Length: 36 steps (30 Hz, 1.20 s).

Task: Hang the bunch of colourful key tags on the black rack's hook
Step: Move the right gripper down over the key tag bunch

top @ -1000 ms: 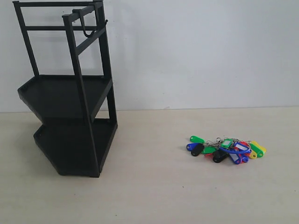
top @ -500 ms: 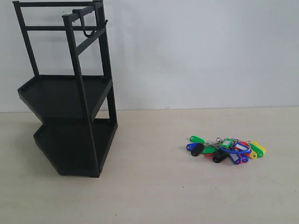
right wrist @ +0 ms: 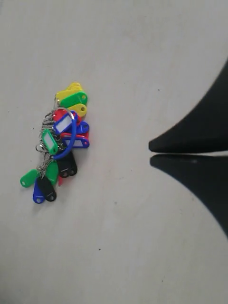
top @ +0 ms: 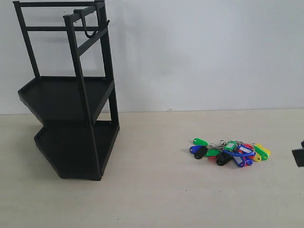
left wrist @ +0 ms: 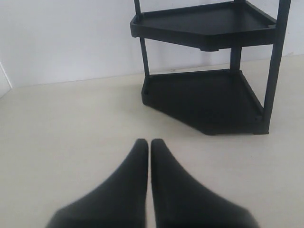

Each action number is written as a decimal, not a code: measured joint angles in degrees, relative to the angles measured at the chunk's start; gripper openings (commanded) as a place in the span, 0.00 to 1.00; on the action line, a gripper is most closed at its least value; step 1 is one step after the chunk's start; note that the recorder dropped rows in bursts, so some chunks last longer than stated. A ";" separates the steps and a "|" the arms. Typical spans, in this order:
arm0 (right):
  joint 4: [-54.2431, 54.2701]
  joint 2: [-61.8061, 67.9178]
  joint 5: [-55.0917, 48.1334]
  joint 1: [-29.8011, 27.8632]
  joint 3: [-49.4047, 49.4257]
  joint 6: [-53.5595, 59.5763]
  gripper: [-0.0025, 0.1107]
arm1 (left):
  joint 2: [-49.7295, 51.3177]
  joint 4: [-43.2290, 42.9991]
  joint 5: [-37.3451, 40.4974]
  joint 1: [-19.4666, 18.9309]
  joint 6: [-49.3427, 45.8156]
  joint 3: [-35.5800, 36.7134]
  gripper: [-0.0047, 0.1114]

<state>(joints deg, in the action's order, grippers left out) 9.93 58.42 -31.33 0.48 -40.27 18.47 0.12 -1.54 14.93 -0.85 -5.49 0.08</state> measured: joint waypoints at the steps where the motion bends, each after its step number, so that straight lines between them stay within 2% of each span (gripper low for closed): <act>1: 0.00 2.43 -0.56 0.00 -2.26 2.51 0.02 | 0.00 0.00 0.00 0.00 0.00 0.00 0.08; 6: 0.20 13.11 -1.52 0.00 -11.98 15.80 0.02 | 0.00 0.00 0.00 0.00 0.00 0.00 0.08; 11: 0.19 22.38 -8.60 0.09 -19.02 34.62 0.02 | 0.00 0.00 0.00 0.00 0.00 0.00 0.08; 15: -3.93 28.02 -11.74 0.89 -21.98 40.44 0.02 | 0.00 0.00 0.00 0.00 0.00 0.00 0.08; 18: -11.21 32.42 -12.32 3.90 -23.13 39.77 0.02 | 0.00 0.00 0.00 0.00 0.00 0.00 0.08; 23: -24.95 40.32 -12.29 12.53 -25.67 36.39 0.04 | 0.00 0.00 0.00 0.00 0.00 0.00 0.08; 26: -35.18 44.13 -10.12 16.37 -27.03 27.01 0.17 | 0.00 0.00 0.00 0.00 0.00 0.00 0.08; 30: -42.77 47.76 -6.66 17.82 -28.15 17.08 0.44 | 0.00 0.00 0.00 0.00 0.00 0.00 0.08; 36: -48.35 51.98 -5.88 17.82 -28.29 12.11 0.42 | 0.00 0.00 0.00 0.00 0.00 0.00 0.08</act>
<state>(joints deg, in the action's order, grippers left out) -38.42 110.40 -37.21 18.30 -68.56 30.58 0.12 -1.54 14.93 -0.85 -5.49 0.08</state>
